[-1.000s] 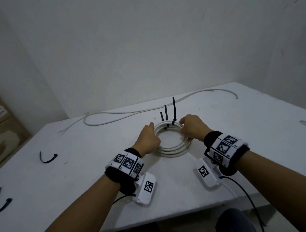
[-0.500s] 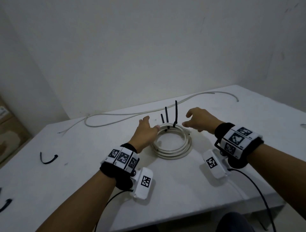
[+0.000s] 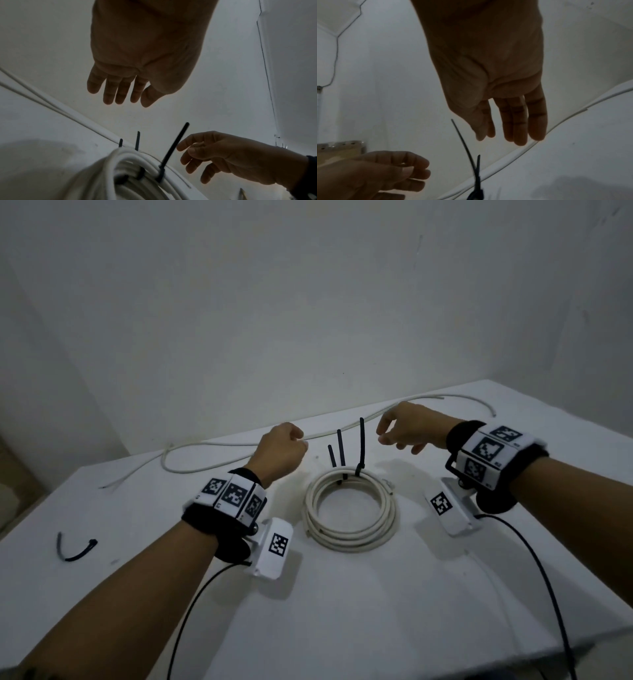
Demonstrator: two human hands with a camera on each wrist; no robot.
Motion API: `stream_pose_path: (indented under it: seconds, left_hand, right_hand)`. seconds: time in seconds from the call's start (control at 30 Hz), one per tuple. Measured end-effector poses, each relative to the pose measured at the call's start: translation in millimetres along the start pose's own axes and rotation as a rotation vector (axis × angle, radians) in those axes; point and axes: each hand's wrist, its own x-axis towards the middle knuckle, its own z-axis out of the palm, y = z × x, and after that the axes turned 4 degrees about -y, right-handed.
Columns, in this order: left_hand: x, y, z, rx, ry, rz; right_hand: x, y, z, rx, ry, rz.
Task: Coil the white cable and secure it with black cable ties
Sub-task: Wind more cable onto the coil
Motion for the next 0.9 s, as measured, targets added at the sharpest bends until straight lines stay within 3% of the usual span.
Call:
stream_pose_path:
  seconds: [0.37, 0.63, 0.9]
  left_hand:
    - [135.7, -23.7, -0.3, 0.577, -0.278, 0.099]
    - [209.5, -45.6, 34.3, 0.703, -0.306, 0.149]
    - [230.5, -50.7, 49.2, 0.696, -0.267, 0.147]
  right_hand:
    - [156.7, 1.7, 4.1, -0.366, -0.181, -0.058]
    - [224.5, 6.6, 34.9, -0.796, -0.213, -0.219]
    - [239.5, 17.8, 40.3, -0.885, -0.166, -0.256]
